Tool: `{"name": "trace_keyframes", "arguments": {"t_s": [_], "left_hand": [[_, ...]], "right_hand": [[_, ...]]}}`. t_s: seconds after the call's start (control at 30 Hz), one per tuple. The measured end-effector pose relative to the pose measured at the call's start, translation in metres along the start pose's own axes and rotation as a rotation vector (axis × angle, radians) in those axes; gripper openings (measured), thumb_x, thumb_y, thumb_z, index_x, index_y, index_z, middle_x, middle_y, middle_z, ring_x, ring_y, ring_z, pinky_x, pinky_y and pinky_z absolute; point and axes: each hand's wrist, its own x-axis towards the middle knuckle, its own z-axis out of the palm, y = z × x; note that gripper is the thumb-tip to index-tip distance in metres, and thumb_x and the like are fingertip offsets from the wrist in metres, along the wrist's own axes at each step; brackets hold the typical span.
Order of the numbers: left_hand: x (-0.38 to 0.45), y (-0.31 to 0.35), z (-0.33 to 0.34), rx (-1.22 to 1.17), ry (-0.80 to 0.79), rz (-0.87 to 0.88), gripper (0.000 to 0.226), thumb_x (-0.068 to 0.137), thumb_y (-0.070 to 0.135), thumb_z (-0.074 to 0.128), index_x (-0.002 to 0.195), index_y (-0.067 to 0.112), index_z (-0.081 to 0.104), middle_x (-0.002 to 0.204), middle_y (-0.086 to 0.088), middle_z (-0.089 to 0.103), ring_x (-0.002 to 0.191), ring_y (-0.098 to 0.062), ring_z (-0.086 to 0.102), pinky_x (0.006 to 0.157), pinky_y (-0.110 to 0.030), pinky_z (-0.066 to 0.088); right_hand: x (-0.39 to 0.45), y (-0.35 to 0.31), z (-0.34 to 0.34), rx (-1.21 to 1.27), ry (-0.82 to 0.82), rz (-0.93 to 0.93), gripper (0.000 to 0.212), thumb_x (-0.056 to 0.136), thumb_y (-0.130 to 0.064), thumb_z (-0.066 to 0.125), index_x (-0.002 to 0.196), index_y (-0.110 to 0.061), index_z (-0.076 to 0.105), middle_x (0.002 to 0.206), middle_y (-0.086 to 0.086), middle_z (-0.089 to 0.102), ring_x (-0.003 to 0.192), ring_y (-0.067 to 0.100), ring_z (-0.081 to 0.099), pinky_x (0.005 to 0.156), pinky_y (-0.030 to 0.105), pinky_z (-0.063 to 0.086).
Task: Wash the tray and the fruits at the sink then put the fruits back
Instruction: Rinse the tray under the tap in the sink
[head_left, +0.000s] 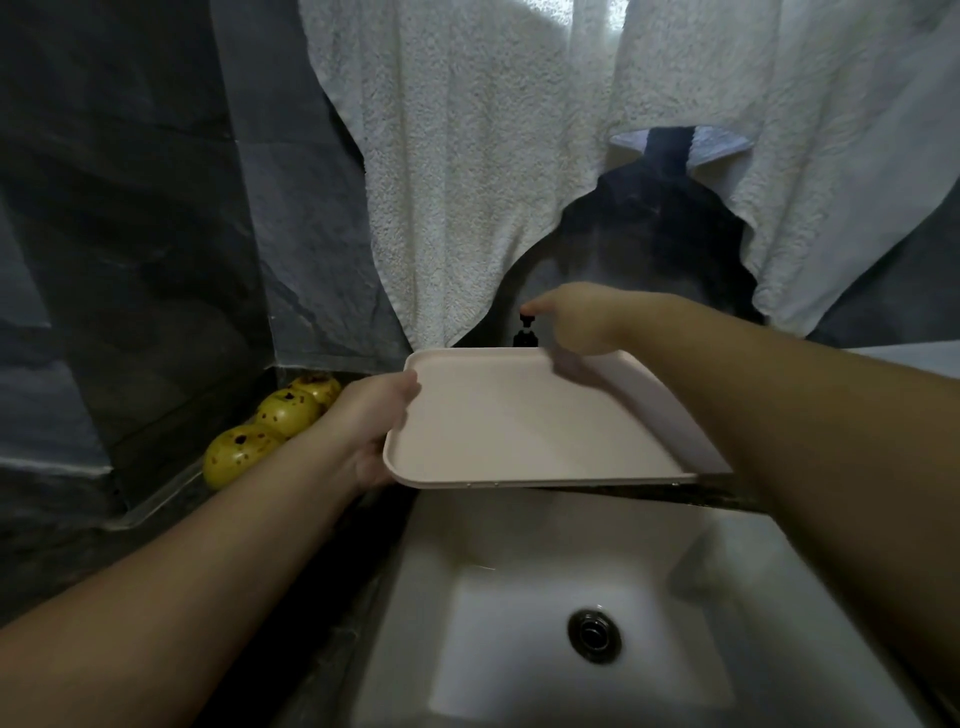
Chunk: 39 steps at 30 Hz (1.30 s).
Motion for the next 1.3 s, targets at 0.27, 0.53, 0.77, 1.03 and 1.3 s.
{"name": "trace_keyframes", "arguments": {"t_s": [0.27,0.53,0.77,1.03,1.3], "left_hand": [[-0.003,-0.001,0.001,-0.058,-0.028,-0.018,0.042,0.113,0.027,0.039,0.142,0.000,0.055,0.104,-0.015,0.072,0.067,-0.025,0.071,0.058,-0.041,0.053],[-0.015,-0.002,0.001,-0.055,-0.061,-0.057,0.034,0.112,0.028,0.040,0.126,0.004,0.060,0.076,-0.013,0.075,0.070,-0.026,0.069,0.063,-0.042,0.050],[-0.040,-0.015,0.001,-0.061,0.018,-0.008,0.044,0.114,0.026,0.035,0.145,0.000,0.051,0.124,-0.019,0.065,0.080,-0.029,0.064,0.063,-0.042,0.049],[-0.078,-0.040,-0.003,0.003,0.023,-0.014,0.041,0.113,0.025,0.034,0.139,0.001,0.054,0.103,-0.018,0.071,0.082,-0.030,0.066,0.063,-0.040,0.048],[-0.095,-0.069,-0.009,0.050,0.197,0.094,0.026,0.110,0.019,0.046,0.091,0.009,0.061,0.088,-0.010,0.071,0.074,-0.027,0.068,0.058,-0.032,0.050]], "right_hand": [[-0.007,-0.002,0.006,0.054,-0.011,0.018,0.055,0.101,-0.004,0.040,0.155,-0.018,0.043,0.158,0.011,0.044,0.142,0.031,0.042,0.110,0.028,0.029],[-0.035,-0.014,0.011,0.204,0.048,0.034,0.058,0.100,-0.001,0.040,0.157,-0.011,0.036,0.163,0.009,0.035,0.149,0.025,0.032,0.112,0.022,0.020],[-0.100,-0.063,0.048,0.143,-0.064,-0.001,0.072,0.103,-0.062,0.025,0.154,-0.013,0.036,0.162,0.016,0.030,0.148,0.032,0.029,0.121,0.048,0.024],[-0.157,-0.089,0.082,0.043,-0.123,-0.258,0.073,0.099,-0.071,0.015,0.162,-0.038,0.000,0.171,-0.006,-0.008,0.157,0.023,-0.010,0.123,0.056,-0.005],[-0.177,-0.060,0.099,0.119,-0.093,0.045,0.078,0.098,-0.072,0.009,0.163,-0.030,0.000,0.171,-0.001,-0.010,0.157,0.028,-0.011,0.123,0.057,-0.005]]}}
